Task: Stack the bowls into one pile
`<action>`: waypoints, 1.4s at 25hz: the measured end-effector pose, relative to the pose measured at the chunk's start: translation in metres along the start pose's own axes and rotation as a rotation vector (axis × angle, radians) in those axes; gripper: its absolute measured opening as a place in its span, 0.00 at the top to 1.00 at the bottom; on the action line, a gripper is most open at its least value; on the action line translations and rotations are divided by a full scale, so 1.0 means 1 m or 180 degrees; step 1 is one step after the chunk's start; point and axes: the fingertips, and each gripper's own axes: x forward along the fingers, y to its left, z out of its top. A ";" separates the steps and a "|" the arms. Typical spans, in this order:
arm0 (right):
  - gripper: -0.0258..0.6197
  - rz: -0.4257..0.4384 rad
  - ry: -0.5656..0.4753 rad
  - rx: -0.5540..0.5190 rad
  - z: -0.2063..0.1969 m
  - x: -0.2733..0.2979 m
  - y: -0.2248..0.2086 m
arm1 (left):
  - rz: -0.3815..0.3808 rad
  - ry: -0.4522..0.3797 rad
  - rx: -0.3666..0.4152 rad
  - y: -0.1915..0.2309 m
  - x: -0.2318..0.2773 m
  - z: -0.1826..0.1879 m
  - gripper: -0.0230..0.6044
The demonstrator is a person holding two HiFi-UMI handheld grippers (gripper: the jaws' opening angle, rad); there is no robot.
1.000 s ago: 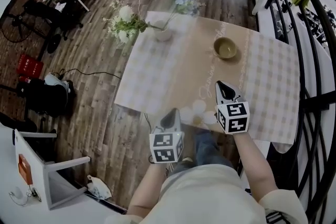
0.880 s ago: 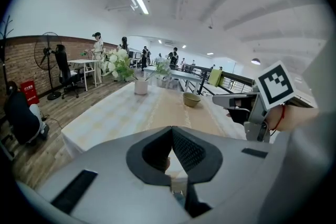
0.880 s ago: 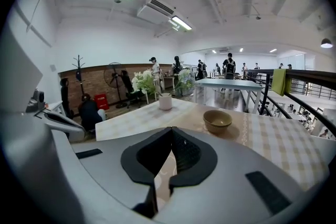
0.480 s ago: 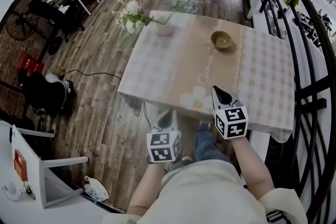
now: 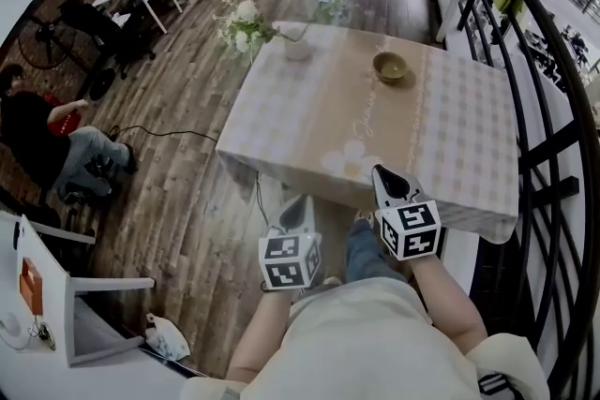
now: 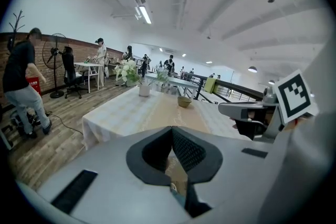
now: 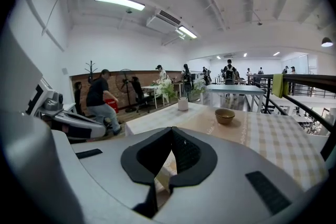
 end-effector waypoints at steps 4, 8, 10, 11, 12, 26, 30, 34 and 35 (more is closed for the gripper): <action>0.96 0.0039 -0.0074 -0.0008 0.000 -0.021 0.018 | -0.0016 -0.0041 0.0009 -0.003 -0.021 -0.006 0.96; 0.96 0.0054 -0.0133 -0.0019 0.000 -0.039 0.029 | -0.0025 -0.0076 0.0021 -0.006 -0.039 -0.011 0.96; 0.96 0.0065 -0.0153 -0.0020 -0.001 -0.047 0.034 | -0.0028 -0.0097 0.0026 -0.007 -0.047 -0.013 0.96; 0.96 0.0069 -0.0162 -0.0022 -0.002 -0.050 0.036 | -0.0027 -0.0107 0.0027 -0.007 -0.050 -0.015 0.96; 0.96 0.0072 -0.0171 -0.0026 -0.002 -0.053 0.038 | -0.0026 -0.0117 0.0028 -0.007 -0.053 -0.015 0.96; 0.96 0.0113 -0.0326 -0.0071 0.005 -0.077 0.051 | -0.0055 -0.0177 0.0066 -0.013 -0.067 -0.016 0.96; 0.96 0.0108 -0.0363 -0.0062 0.009 -0.079 0.049 | -0.0068 -0.0178 0.0070 -0.017 -0.065 -0.015 0.96; 0.96 0.0106 -0.0375 -0.0050 0.010 -0.080 0.049 | -0.0080 -0.0178 0.0063 -0.019 -0.064 -0.014 0.96; 0.96 0.0104 -0.0380 -0.0046 0.010 -0.080 0.050 | -0.0082 -0.0178 0.0066 -0.019 -0.064 -0.014 0.96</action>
